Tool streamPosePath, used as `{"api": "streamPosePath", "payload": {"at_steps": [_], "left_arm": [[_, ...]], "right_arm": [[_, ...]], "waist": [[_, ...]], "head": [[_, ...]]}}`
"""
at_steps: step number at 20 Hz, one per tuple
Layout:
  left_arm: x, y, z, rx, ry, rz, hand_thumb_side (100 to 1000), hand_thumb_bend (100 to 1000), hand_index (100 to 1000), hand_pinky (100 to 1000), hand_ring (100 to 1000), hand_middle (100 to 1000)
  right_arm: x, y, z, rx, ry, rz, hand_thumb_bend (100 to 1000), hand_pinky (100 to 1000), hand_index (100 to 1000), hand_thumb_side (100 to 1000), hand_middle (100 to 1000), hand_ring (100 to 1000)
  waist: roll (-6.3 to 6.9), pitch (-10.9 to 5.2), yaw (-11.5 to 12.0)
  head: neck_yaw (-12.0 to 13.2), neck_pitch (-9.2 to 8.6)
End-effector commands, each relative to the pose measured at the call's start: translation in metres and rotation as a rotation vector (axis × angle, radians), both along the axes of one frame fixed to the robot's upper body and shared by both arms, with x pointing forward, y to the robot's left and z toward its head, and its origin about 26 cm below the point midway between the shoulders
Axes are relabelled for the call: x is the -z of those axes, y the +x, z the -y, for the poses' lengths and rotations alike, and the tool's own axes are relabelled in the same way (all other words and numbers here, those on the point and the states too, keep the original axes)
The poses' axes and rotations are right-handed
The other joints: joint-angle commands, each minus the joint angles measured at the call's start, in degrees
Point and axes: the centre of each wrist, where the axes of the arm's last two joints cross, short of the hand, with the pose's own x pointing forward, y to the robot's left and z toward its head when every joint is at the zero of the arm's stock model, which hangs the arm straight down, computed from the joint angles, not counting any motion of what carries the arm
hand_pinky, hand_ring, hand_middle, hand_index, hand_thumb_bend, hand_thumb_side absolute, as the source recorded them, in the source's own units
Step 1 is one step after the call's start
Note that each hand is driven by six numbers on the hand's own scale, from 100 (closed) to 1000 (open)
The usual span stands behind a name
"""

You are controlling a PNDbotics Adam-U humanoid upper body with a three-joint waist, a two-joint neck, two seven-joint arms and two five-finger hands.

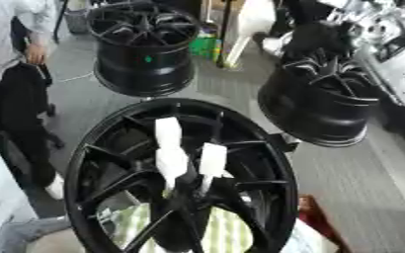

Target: Pull the pin out of the wheel hub.

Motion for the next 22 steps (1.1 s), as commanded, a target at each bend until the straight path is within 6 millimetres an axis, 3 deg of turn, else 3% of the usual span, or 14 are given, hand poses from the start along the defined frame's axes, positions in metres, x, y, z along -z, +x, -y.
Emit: {"api": "streamPosePath", "payload": {"at_steps": [1,5,8,10,13,19,22], "left_arm": [[-0.009,-0.002,-0.002,-0.011,0.025,0.026,508,319,846,848,852,637],[-0.009,-0.002,-0.003,-0.015,0.032,0.031,508,317,846,848,852,637],[-0.010,-0.001,-0.002,-0.010,0.035,0.035,507,316,846,848,853,637],[-0.011,-0.001,-0.002,-0.007,0.036,0.037,508,314,846,848,853,636],[-0.011,0.000,0.000,0.005,0.036,0.036,510,311,846,848,853,636],[-0.012,0.002,0.003,0.029,0.032,0.038,513,308,846,849,853,636],[-0.012,0.003,0.005,0.039,0.033,0.038,515,307,846,849,854,636]], "right_arm": [[-0.032,-0.013,0.082,0.304,0.043,0.119,100,633,333,100,311,595],[-0.016,-0.039,0.190,0.724,0.007,0.150,100,656,359,100,330,612],[0.014,-0.068,0.257,0.972,-0.055,0.113,100,668,371,100,340,622],[0.032,-0.087,0.289,1.086,-0.071,0.088,100,667,372,100,341,622],[0.048,-0.103,0.315,1.192,-0.056,0.098,100,662,371,100,339,620],[0.074,-0.122,0.346,1.377,-0.063,0.097,100,669,375,100,342,620],[0.093,-0.133,0.357,1.451,-0.114,0.067,100,702,436,100,411,659]], "waist": [[0.45,-0.39,-0.43],[0.46,0.10,-0.96],[0.61,0.45,-1.11],[0.78,0.69,-1.20],[1.17,1.04,-1.26],[1.46,1.85,-1.31],[1.44,2.08,-1.14]], "head": [[0.81,-0.55],[2.19,-0.24],[3.35,0.18],[4.04,0.47],[4.89,0.74],[4.60,0.50],[4.59,0.54]]}}
